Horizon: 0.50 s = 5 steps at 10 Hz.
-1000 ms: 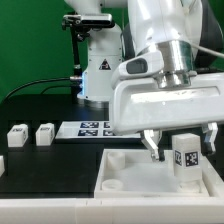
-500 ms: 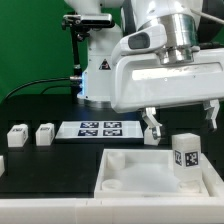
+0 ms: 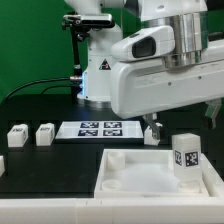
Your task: Assemble one leg
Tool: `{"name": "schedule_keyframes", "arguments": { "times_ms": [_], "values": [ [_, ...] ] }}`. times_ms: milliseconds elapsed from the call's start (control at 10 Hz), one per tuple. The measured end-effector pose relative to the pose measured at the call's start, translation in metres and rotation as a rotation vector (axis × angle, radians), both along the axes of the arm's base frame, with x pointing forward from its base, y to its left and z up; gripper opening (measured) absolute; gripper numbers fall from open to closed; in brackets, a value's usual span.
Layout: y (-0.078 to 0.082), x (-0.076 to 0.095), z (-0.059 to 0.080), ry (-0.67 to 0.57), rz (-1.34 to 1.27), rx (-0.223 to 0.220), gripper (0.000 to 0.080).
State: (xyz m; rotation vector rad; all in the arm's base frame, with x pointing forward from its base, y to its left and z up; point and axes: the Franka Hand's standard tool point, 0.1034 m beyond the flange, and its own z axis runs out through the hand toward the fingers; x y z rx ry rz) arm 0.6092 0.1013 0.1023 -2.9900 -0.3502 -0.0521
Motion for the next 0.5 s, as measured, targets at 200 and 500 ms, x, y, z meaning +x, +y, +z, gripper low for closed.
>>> {"name": "schedule_keyframes", "arguments": {
  "times_ms": [200, 500],
  "values": [
    [0.001, 0.013, 0.001, 0.018, -0.002, 0.006, 0.0649],
    [-0.002, 0.018, -0.008, 0.010, -0.007, 0.007, 0.0649]
  ]
}}
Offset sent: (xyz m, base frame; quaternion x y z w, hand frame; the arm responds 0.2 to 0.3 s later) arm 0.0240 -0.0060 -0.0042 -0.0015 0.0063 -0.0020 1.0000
